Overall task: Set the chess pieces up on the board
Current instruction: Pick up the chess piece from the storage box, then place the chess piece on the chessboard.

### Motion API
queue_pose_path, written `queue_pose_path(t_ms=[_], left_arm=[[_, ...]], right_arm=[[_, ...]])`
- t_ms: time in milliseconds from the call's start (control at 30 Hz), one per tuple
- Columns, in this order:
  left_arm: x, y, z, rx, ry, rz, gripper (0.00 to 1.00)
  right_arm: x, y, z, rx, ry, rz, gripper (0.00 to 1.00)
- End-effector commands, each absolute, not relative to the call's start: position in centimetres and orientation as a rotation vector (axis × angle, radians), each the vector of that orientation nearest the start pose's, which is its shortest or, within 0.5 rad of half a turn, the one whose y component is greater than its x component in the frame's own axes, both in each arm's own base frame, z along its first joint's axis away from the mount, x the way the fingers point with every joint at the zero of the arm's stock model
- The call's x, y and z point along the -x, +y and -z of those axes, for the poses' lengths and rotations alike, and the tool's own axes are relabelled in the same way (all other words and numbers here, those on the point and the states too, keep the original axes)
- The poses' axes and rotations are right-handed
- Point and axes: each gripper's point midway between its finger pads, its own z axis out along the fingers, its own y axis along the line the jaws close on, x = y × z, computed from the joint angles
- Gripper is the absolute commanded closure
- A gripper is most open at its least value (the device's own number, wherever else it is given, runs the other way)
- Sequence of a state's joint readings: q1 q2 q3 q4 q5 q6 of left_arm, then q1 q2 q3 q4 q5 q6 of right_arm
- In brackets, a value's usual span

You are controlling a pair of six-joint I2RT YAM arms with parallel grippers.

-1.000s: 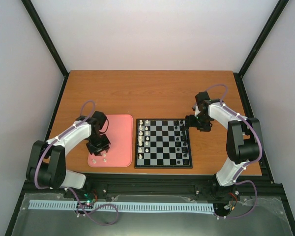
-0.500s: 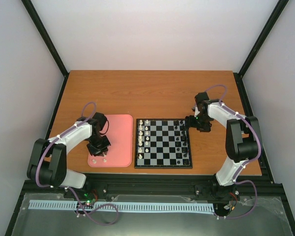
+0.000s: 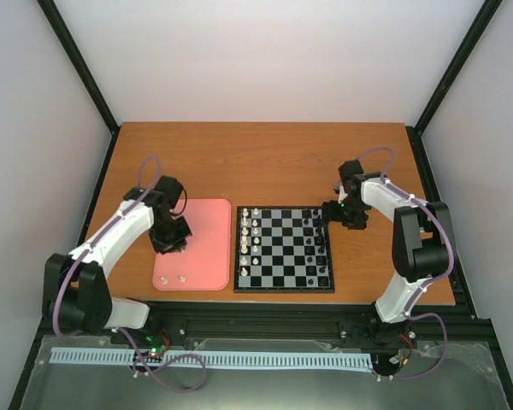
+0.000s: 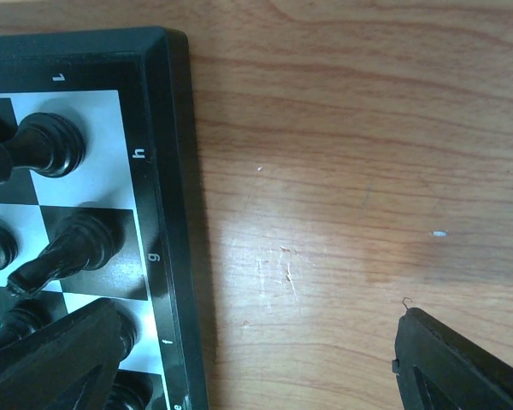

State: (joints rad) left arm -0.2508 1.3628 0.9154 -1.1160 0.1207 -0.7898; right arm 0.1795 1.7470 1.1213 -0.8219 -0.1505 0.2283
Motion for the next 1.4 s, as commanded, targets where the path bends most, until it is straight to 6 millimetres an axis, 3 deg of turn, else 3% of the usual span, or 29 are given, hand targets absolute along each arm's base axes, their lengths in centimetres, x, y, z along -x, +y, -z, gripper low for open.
queue_pose_path(t_ms=[0,233,333,433,700,1067,1367], left_arm=[[-22.6,-10.0,-13.8,0.547,3.007,0.287,0.99],[-21.7,-21.7,-16.9,-0.117,3.002,0.466,0.99],[-20.7,-25.3,-17.1,-0.348,2.999,0.437,0.99],[-19.0,-27.4,-16.7,-0.548,2.998,0.376,0.99],[-16.4,-28.7,-14.2,-0.784,2.996,0.273,0.99],[-16.8,-28.3,-8.9,-0.781,2.993,0.176,0.99],[-17.2,-28.9,-7.5,-0.808,2.986,0.166,0.99]], right_arm=[[-32.8,8.8,-4.3,-0.046,3.014,-0.262,0.0],[-33.0,8.9,-4.4,-0.051,3.011,-0.27,0.0],[-32.9,8.8,-4.6,-0.05,3.01,-0.27,0.0],[-32.8,8.8,-4.6,-0.045,3.009,-0.264,0.0],[-32.4,8.8,-4.3,-0.049,3.012,-0.275,0.0],[-32.4,8.9,-4.2,-0.048,3.014,-0.284,0.0],[-32.4,8.8,-4.2,-0.045,3.015,-0.274,0.0]])
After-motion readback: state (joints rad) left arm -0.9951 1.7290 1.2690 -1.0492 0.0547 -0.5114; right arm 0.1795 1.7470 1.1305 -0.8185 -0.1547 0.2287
